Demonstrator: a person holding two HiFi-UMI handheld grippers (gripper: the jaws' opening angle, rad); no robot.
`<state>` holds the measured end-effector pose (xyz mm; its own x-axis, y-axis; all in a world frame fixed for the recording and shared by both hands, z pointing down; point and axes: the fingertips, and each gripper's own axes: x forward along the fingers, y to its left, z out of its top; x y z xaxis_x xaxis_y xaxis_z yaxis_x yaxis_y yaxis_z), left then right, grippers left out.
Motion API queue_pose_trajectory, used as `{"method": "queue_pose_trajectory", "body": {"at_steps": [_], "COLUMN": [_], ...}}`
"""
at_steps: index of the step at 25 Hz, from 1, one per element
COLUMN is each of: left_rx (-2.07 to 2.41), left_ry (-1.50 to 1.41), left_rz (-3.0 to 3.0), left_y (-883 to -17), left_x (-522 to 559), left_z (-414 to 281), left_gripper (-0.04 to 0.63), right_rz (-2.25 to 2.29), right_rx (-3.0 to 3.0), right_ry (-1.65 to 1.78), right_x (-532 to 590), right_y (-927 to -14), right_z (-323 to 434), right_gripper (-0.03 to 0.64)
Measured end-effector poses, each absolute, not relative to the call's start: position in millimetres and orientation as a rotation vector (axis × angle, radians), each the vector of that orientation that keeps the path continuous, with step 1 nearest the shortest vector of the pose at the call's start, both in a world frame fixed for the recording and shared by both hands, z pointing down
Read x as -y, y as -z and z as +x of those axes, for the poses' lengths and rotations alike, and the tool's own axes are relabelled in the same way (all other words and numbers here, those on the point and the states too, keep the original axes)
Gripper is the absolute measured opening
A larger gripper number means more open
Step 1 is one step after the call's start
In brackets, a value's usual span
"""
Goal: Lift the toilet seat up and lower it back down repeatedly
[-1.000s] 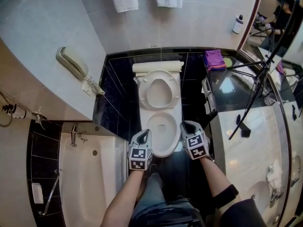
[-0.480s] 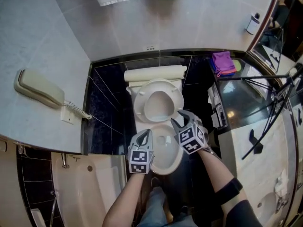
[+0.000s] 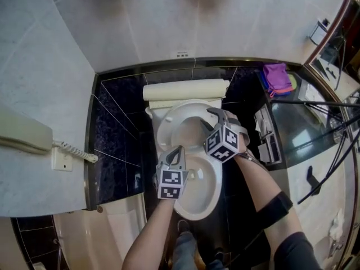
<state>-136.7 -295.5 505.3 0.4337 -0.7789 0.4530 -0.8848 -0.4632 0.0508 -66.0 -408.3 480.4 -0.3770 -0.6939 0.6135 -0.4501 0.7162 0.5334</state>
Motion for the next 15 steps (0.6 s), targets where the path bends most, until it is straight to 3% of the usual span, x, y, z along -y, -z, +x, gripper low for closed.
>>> {"method": "queue_pose_trajectory", "body": {"at_steps": [12,15], "left_rx": [1.405,1.404], "left_ry": [-0.517,-0.513], "left_rz": [2.402,2.399], "left_y": [-541,-542], "left_x": [324,324], "left_z": [-145,-145], "left_gripper": [-0.012,-0.012], "right_rz": [0.717,0.651], "right_rx": [1.912,1.871], "right_ry": [0.583,0.623], "right_x": [468,467], "right_y": [-497,-502], "right_z": [-98,-104], "right_gripper": [0.156,0.106]}}
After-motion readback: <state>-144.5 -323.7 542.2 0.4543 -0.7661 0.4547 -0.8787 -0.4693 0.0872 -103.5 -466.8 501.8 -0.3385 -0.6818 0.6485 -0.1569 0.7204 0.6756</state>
